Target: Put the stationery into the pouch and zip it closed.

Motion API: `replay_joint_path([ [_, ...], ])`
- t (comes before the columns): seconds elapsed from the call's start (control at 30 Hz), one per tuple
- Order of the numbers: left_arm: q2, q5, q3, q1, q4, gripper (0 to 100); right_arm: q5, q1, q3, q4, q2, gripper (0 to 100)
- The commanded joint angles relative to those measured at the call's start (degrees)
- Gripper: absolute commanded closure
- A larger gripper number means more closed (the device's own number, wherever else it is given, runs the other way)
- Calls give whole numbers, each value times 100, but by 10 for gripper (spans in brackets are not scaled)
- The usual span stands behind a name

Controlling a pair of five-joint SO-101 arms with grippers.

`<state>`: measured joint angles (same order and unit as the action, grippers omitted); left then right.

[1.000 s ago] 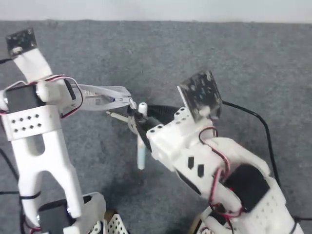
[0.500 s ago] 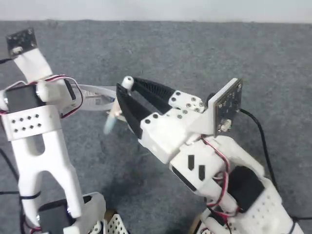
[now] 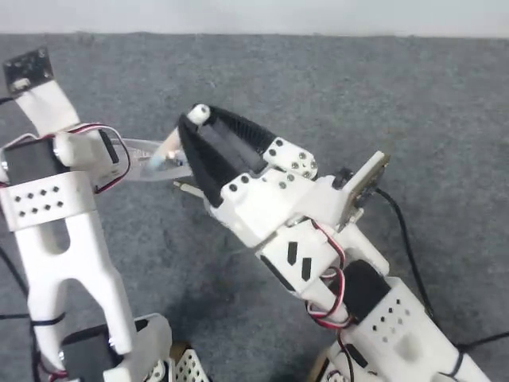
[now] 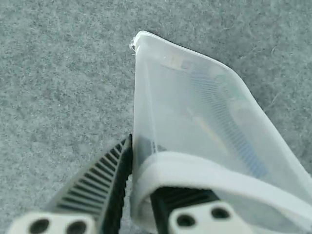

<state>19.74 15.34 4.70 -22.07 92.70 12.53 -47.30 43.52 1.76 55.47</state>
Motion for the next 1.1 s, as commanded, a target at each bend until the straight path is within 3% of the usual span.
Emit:
replay_joint_path([
  [0.0, 281, -44, -48, -44, -44, 991, 9, 189, -26, -453, -286, 991],
  [0.63, 273, -44, -48, -44, -44, 991, 0, 40, 237, -1613, -2747, 991],
  [0.87, 255, -44, -40, -44, -44, 991, -1160, -497, 835, -2158, -2958, 991],
  [1.07, 246, -44, -40, -44, -44, 991, -1459, -611, 941, -2176, -3134, 990],
])
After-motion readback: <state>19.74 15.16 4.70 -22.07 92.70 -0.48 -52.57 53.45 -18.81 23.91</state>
